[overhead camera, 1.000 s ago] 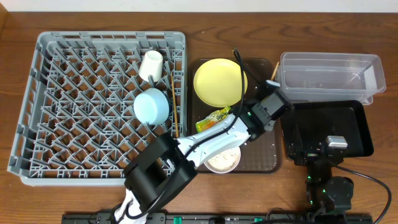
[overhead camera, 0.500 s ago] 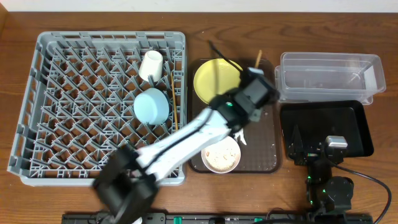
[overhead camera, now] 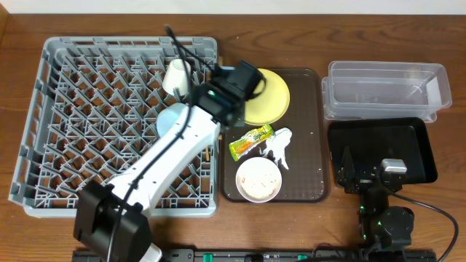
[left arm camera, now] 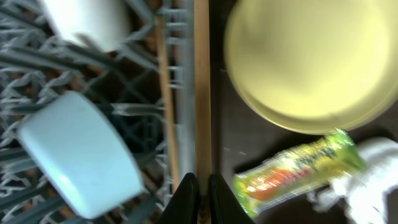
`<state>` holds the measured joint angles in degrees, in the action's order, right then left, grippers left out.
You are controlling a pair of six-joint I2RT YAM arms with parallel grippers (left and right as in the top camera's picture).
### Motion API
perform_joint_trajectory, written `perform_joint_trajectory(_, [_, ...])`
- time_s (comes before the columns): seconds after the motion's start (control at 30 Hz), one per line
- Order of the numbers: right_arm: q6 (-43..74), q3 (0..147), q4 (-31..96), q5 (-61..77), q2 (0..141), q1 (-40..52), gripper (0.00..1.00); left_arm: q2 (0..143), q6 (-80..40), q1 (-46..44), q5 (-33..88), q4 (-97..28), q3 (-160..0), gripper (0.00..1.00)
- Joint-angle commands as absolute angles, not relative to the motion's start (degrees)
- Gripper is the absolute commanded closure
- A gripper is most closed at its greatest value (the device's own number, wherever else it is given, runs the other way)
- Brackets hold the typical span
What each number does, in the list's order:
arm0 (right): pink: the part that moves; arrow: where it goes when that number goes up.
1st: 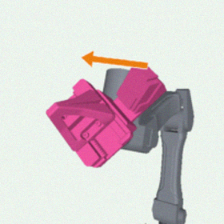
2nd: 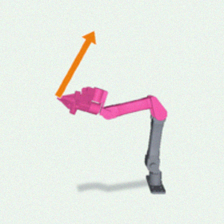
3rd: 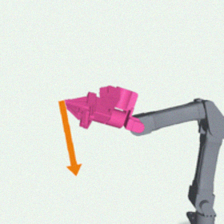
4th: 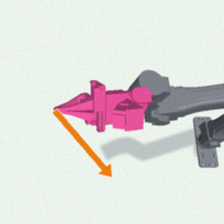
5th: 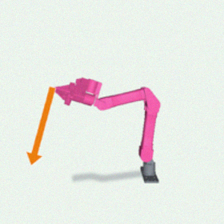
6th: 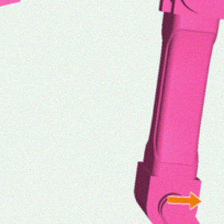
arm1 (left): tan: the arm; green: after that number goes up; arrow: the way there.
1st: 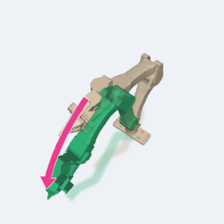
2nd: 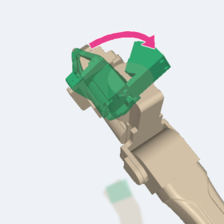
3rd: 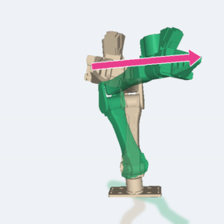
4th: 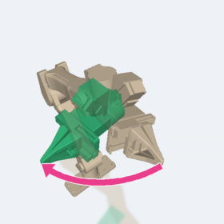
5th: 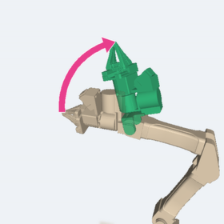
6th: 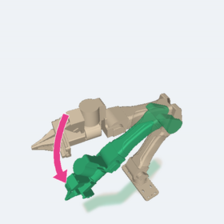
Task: Sort waste into correct bins and load items into the dishwasher rack
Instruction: 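Carry the second chopstick into the rack and release it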
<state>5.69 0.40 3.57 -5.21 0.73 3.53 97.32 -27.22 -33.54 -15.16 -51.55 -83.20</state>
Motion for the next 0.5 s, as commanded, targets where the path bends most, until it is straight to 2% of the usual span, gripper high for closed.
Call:
perform_joint_trajectory(0.0, [6.37, 0.32, 3.66, -5.93, 0.67, 3.29, 0.01, 97.86, -27.75, -30.7, -16.16, -52.03, -82.52, 0.92])
perform_joint_trajectory(0.13, [6.37, 0.32, 3.68, -5.93, 0.67, 3.29, 0.01, 97.89, -27.7, -28.34, -16.16, -52.03, -80.55, 0.88])
perform_joint_trajectory(0.47, [6.37, 0.32, 3.66, -5.93, 0.67, 3.29, 0.01, 98.1, -27.09, -27.92, -16.62, -48.49, -75.16, 0.88])
